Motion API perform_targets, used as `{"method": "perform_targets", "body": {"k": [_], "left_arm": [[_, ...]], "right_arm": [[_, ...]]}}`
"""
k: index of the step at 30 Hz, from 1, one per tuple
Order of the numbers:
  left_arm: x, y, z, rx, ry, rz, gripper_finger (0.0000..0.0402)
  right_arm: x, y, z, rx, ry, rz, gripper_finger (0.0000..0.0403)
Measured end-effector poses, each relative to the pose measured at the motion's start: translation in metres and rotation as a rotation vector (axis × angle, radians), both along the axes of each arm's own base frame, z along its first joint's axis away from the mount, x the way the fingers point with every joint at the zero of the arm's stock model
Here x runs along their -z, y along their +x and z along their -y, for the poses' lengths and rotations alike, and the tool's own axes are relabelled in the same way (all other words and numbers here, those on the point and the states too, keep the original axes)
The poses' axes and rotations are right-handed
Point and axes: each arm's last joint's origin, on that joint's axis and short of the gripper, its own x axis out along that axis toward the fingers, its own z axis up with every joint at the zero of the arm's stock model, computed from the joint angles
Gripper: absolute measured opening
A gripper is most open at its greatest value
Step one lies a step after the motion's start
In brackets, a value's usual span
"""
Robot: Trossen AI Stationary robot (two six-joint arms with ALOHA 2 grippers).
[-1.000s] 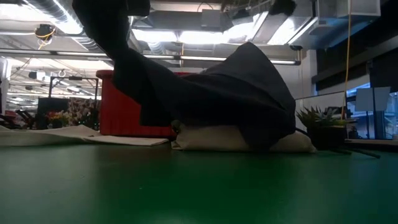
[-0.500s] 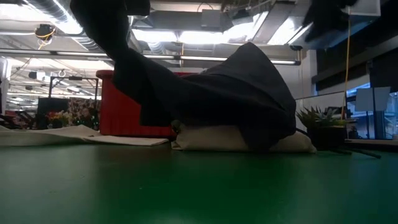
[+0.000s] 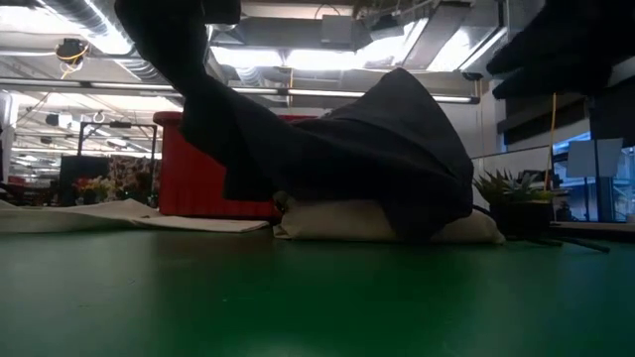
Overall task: Fold Laundry from Bin
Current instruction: Remove the black shorts from the red laundry bin
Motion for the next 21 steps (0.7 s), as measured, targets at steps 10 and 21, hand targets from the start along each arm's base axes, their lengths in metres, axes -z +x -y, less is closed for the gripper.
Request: {"method": "perform_targets", "body": {"k": [10, 21], "left_arm": [[0.0, 0.0, 0.0, -0.002, 0.005, 0.003, 0.0], [0.0, 0.0, 0.0, -0.002, 0.007, 0.003, 0.0]], "right_arm": [[0.063, 0.017, -0.01, 0.125, -0.006, -0.08, 0.0245], [0.097, 0.027, -0.018, 0.146, 0.073, -0.1, 0.0245]]}}
